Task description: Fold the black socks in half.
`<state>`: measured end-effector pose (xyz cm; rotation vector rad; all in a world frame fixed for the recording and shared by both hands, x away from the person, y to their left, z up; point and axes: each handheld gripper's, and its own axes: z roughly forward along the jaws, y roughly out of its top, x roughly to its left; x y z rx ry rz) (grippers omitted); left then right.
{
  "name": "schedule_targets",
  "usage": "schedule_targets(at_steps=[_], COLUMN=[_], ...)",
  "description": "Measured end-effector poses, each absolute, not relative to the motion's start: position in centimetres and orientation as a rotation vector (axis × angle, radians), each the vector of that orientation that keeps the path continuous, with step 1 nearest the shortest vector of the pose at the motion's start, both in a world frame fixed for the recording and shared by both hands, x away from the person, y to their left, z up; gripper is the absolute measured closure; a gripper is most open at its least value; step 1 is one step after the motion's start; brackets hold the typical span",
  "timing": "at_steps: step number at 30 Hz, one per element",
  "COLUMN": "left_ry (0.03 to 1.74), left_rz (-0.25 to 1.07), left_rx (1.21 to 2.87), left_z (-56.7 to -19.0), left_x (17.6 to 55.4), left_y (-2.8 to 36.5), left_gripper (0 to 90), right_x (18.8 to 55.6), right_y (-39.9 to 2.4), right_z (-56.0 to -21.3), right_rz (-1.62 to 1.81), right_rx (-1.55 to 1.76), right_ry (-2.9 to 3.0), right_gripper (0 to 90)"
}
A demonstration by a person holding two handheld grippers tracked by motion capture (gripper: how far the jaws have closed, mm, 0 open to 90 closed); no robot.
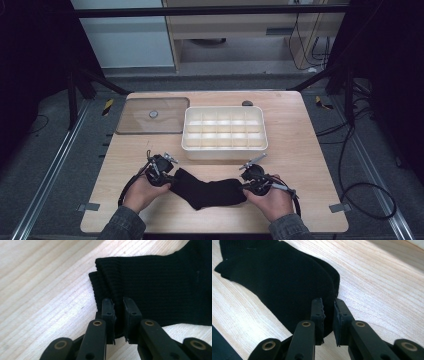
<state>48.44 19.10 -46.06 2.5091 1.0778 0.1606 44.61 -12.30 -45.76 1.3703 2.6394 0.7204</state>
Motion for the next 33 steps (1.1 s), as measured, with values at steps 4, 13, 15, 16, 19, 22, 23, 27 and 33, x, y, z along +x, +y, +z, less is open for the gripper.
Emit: schedule_targets(at_steps=[4, 13, 15, 16, 19, 22, 23, 27, 33], left_ry=[1.070, 1.022, 1.011, 1.010, 0.989, 0.954, 0.941, 0.899, 0.861], left_rz=[0.170, 0.197, 0.203, 0.202, 0.207, 0.215, 0.217, 0.220, 0.221], left_rx=[2.489, 2.455, 2.446, 2.442, 2.431, 2.429, 2.433, 2.446, 2.471], left_z=[-45.2, -42.8, -42.3, -42.1, -41.4, -40.6, -40.4, -39.8, -39.5], left_x=[48.4, 47.8, 47.7, 47.6, 47.3, 47.0, 46.9, 46.5, 46.1], left_y=[19.2, 19.5, 19.5, 19.5, 19.3, 18.9, 18.7, 17.8, 16.6], left_gripper=[80.6, 80.7, 80.6, 80.6, 80.6, 80.7, 80.7, 80.7, 80.7], right_x=[44.6, 44.5, 44.5, 44.5, 44.5, 44.4, 44.4, 44.4, 44.3], right_y=[-12.2, -11.8, -11.6, -11.5, -11.2, -10.8, -10.8, -10.4, -10.2], right_z=[-45.6, -45.8, -45.9, -45.9, -46.1, -46.2, -46.2, -46.2, -46.3], right_rz=[0.730, 0.770, 0.792, 0.805, 0.818, 0.832, 0.834, 0.852, 0.869], right_rx=[1.359, 1.345, 1.337, 1.332, 1.329, 1.330, 1.323, 1.312, 1.308], right_ry=[2.641, 2.639, 2.641, 2.645, 2.648, 2.653, 2.656, 2.665, 2.670], right_gripper=[80.1, 80.1, 80.0, 80.0, 79.9, 79.9, 79.9, 79.8, 79.8])
